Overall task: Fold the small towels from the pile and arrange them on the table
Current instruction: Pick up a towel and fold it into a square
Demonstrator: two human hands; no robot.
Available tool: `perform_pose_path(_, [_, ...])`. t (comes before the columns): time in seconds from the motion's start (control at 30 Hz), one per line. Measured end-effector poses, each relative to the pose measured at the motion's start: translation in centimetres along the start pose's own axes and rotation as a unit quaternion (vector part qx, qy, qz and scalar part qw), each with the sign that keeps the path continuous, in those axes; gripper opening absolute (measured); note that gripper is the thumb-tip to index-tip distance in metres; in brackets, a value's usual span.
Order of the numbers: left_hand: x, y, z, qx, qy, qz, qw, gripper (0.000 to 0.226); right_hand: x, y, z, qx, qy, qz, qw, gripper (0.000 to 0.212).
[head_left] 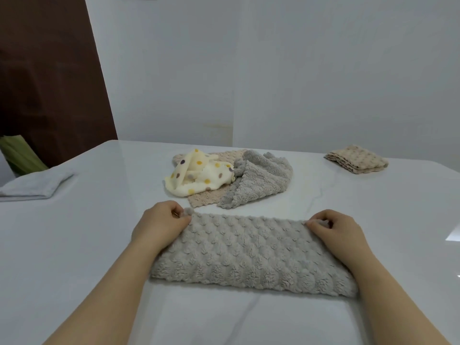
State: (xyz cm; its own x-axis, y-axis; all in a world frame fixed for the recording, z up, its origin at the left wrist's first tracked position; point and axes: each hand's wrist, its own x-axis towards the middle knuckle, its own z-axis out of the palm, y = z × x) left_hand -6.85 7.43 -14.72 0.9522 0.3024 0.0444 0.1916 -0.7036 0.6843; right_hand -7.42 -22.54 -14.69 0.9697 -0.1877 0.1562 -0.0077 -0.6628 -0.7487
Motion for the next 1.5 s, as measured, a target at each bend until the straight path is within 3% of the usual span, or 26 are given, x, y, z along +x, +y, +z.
perform_pose_path(0.13, [0.3,-0.1,0.3,0.110,-0.006,0.029,0.993,0.014,0.7,0.6,0.6,-0.100,0.003,-0.013,0.995,0.020])
perform_pose_path(0.23, [0.5,-0.2,0.5,0.093,-0.030,0.035,0.995,0.013,0.9,0.6,0.7,-0.151,-0.014,0.002,0.988,0.011])
perform_pose_path(0.37, [0.5,-0.2,0.5,0.081,-0.065,0.031,0.994,0.009,0.9,0.0,0.7,-0.192,-0.037,0.033,0.980,0.037])
perform_pose_path(0.47, [0.6,-0.2,0.5,0.085,-0.070,0.028,0.994,0.014,0.8,-0.1,0.6,-0.214,-0.061,0.054,0.973,0.031])
perform_pose_path(0.53, [0.6,0.0,0.5,0.032,-0.050,0.045,0.997,0.009,0.8,-0.1,0.5,-0.159,-0.065,0.034,0.985,0.020])
perform_pose_path(0.63, [0.5,0.1,-0.1,-0.130,-0.023,0.054,0.990,0.010,0.5,-0.2,0.3,-0.002,-0.032,-0.005,0.999,0.021])
perform_pose_path(0.8, [-0.1,0.7,-0.8,-0.295,-0.016,0.060,0.953,0.017,0.2,-0.5,-0.2,0.220,-0.008,-0.020,0.975,0.011])
perform_pose_path(1.03, [-0.2,1.1,-1.2,-0.323,0.033,0.068,0.943,0.018,0.4,-0.2,-0.7,0.258,-0.035,0.013,0.965,0.008])
perform_pose_path(1.27, [0.0,1.3,-1.6,-0.375,0.057,0.022,0.925,0.020,-0.2,-0.8,-1.1,0.263,-0.114,0.042,0.957,0.014])
perform_pose_path(1.4, [-0.2,1.4,-1.6,-0.369,0.064,0.019,0.927,0.020,0.0,-0.6,-1.0,0.217,-0.058,0.005,0.974,0.011])
perform_pose_path(1.5, [-0.3,1.4,-1.7,-0.362,0.073,0.028,0.929,0.019,0.2,-0.5,-1.0,0.259,-0.023,0.008,0.966,0.010])
